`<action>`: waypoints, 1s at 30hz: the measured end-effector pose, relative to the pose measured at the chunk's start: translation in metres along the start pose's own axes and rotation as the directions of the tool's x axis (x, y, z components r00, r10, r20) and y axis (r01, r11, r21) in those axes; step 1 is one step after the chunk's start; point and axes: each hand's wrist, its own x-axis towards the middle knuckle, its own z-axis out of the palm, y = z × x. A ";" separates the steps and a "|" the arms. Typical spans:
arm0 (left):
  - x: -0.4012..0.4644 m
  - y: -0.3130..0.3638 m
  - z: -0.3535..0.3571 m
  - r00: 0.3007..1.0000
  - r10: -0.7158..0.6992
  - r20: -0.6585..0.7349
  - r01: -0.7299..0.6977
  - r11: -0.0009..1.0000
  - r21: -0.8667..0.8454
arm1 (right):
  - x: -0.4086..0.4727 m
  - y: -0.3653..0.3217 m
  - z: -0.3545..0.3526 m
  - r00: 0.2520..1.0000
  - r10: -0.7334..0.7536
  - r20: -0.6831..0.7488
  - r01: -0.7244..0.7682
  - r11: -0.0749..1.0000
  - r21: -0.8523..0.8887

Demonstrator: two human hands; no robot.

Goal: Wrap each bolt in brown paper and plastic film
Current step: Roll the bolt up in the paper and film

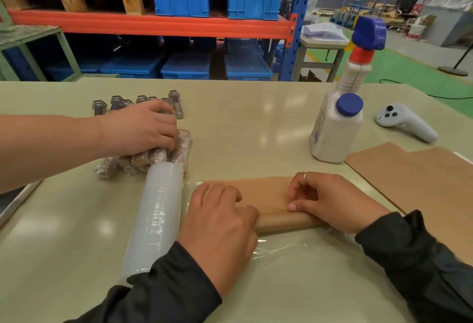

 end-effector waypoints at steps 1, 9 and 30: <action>0.000 0.001 0.000 1.000 0.009 -0.012 -0.008 1.000 0.010 | 0.001 0.002 0.000 1.000 -0.018 -0.009 0.018 0.999 -0.045; -0.001 0.008 -0.002 0.996 0.068 -0.060 -0.059 0.989 0.139 | 0.012 0.010 0.002 1.000 -0.026 0.005 0.026 0.969 -0.245; -0.010 0.012 0.002 0.990 0.141 0.016 -0.140 0.957 0.255 | -0.018 0.000 -0.011 0.981 -0.191 -0.035 0.188 0.978 -0.087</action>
